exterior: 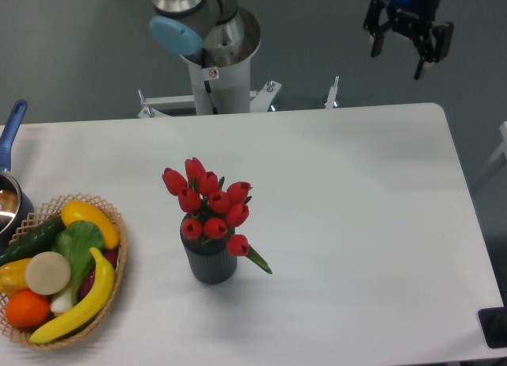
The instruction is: Pick up the flowers from the vase
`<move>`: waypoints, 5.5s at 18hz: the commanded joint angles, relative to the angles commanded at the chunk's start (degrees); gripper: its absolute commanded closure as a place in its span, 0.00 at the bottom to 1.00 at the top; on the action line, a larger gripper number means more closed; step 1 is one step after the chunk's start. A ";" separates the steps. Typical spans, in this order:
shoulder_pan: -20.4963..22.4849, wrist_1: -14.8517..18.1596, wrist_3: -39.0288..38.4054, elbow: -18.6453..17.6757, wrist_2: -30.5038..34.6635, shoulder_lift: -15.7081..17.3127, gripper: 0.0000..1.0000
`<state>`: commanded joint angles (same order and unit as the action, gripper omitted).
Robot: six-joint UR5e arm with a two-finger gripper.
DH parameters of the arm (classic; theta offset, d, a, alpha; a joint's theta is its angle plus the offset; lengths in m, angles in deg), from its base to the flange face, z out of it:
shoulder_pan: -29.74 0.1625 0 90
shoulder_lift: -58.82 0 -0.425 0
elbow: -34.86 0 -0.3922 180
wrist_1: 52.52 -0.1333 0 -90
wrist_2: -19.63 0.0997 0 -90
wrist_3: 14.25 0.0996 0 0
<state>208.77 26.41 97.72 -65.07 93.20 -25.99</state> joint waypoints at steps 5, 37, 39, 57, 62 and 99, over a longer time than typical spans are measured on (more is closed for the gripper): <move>-0.35 0.00 0.09 -0.26 -0.09 0.00 0.00; -20.64 -20.12 -26.72 -14.68 -34.53 -5.44 0.00; -21.36 -21.44 -26.72 -14.94 -37.34 -6.67 0.00; -25.23 -27.07 -27.25 -12.57 -44.82 -16.26 0.00; -26.98 -27.16 -28.65 -10.63 -44.91 -18.54 0.00; -28.83 -28.39 -35.67 -7.92 -52.21 -16.53 0.48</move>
<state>179.95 -1.98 62.06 -72.99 40.99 -42.52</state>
